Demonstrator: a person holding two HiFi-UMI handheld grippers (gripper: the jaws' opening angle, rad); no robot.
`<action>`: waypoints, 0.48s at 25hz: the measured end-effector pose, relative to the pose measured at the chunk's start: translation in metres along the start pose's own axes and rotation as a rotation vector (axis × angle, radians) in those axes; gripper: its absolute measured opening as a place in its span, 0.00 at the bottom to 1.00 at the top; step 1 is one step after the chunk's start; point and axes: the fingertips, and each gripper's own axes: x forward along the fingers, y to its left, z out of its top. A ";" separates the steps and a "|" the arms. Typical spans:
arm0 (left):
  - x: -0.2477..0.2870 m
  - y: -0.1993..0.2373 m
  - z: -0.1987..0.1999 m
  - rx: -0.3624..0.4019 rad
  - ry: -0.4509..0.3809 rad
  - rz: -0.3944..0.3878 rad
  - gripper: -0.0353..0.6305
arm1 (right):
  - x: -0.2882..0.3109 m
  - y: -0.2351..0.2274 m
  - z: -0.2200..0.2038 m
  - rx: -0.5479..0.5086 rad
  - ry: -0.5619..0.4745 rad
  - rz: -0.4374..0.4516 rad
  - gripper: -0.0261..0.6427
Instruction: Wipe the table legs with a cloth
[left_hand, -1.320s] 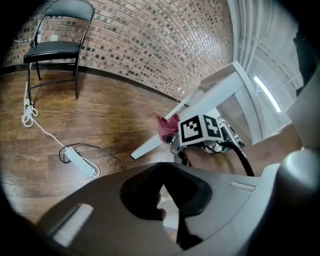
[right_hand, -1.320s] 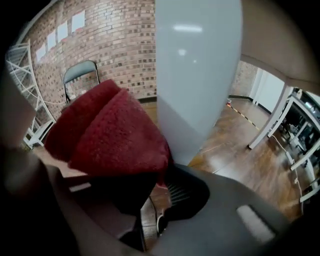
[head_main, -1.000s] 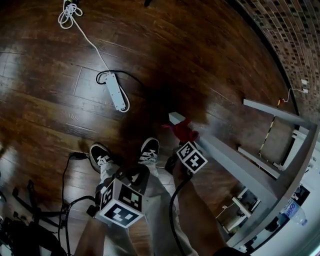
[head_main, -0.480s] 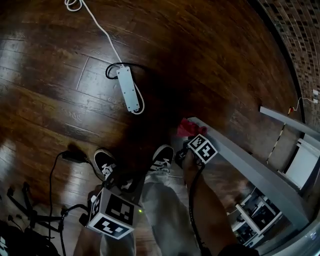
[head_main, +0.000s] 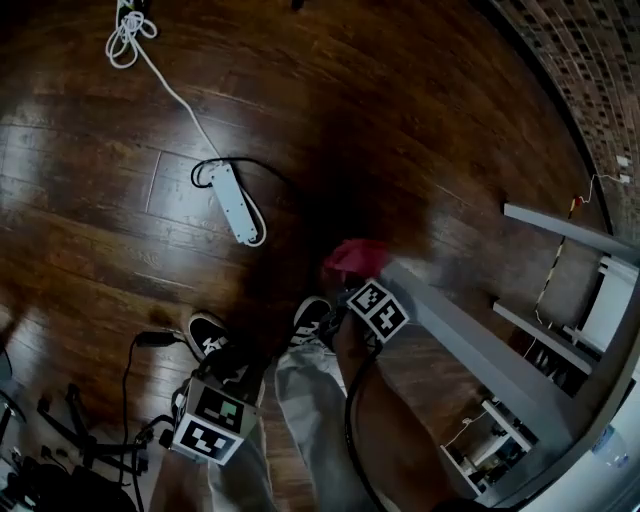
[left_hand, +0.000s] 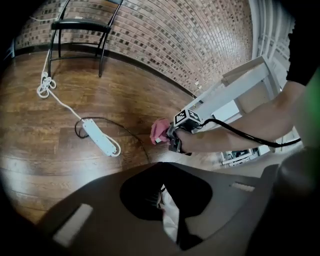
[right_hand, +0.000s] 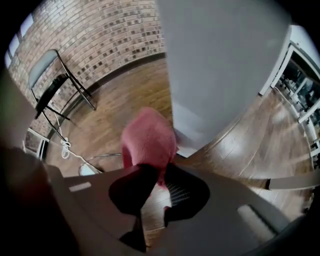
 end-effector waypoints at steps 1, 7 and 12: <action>-0.010 -0.010 0.016 0.009 0.002 0.002 0.06 | -0.027 0.008 0.005 0.018 0.003 0.005 0.11; -0.060 -0.063 0.152 0.169 -0.027 -0.023 0.06 | -0.168 0.044 0.053 0.211 -0.042 -0.006 0.11; -0.083 -0.141 0.228 0.268 -0.053 -0.149 0.06 | -0.281 0.039 0.098 0.284 -0.095 -0.055 0.11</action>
